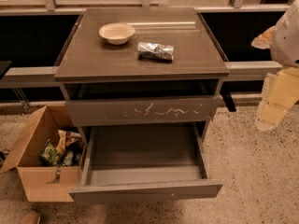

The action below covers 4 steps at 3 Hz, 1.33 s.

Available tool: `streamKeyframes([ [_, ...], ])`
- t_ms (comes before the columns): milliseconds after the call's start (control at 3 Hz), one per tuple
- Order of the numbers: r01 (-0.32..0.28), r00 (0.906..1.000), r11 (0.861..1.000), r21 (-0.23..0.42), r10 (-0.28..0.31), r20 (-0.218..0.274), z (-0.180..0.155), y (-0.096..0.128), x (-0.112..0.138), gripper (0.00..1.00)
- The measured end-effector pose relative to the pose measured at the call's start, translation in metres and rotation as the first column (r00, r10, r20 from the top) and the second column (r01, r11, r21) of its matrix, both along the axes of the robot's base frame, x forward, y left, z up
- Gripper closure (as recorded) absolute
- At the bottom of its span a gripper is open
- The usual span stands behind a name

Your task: Place redbull can into middle drawer

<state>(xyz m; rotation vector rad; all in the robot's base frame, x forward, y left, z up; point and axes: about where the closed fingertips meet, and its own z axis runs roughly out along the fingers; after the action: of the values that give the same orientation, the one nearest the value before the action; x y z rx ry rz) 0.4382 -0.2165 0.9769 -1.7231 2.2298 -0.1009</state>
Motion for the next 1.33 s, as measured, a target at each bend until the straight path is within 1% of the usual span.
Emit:
streamKeyframes([
  [333,0.0,1.0,1.0,0.0,0.0,0.0,0.0,0.0,0.0,0.0],
  [667,0.009,0.9999,0.999,0.044,-0.009,0.009,-0.001,0.01,0.028,0.0],
  [1000,0.037,0.9993,0.988,0.152,-0.038,0.002,-0.014,0.029,0.067,0.0],
  [1333,0.053,0.9986,0.965,0.256,-0.049,-0.022,-0.035,0.058,0.102,0.0],
])
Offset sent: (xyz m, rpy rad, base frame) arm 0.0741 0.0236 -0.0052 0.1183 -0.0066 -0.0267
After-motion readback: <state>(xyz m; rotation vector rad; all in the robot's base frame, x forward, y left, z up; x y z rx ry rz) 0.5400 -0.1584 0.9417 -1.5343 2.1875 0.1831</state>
